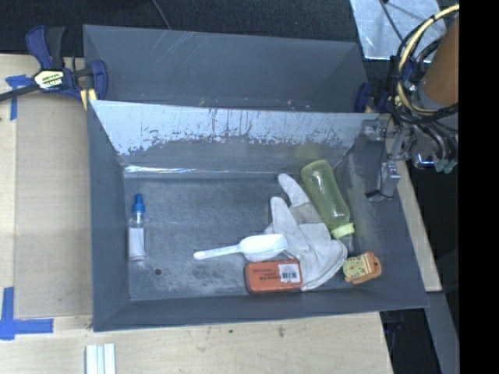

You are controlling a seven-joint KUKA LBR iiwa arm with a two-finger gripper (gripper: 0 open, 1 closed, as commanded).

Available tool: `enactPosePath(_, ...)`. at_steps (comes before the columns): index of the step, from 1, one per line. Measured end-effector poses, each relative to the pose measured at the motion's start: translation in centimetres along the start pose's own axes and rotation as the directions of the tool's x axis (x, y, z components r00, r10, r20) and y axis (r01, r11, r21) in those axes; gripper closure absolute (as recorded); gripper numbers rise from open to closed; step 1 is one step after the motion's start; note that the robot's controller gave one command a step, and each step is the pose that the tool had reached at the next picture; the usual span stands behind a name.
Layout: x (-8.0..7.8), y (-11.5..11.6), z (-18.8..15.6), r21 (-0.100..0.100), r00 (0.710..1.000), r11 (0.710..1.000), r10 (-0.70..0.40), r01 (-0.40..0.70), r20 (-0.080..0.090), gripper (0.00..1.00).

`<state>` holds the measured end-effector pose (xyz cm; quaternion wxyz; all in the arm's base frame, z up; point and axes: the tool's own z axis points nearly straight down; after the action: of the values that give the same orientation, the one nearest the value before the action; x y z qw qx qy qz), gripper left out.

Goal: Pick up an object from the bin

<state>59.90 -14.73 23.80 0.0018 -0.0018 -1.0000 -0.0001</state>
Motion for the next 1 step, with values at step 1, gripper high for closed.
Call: enactPosePath(1,-0.11,0.08,-0.53,0.001,1.000,1.000,-0.003,0.003,0.008,0.00)
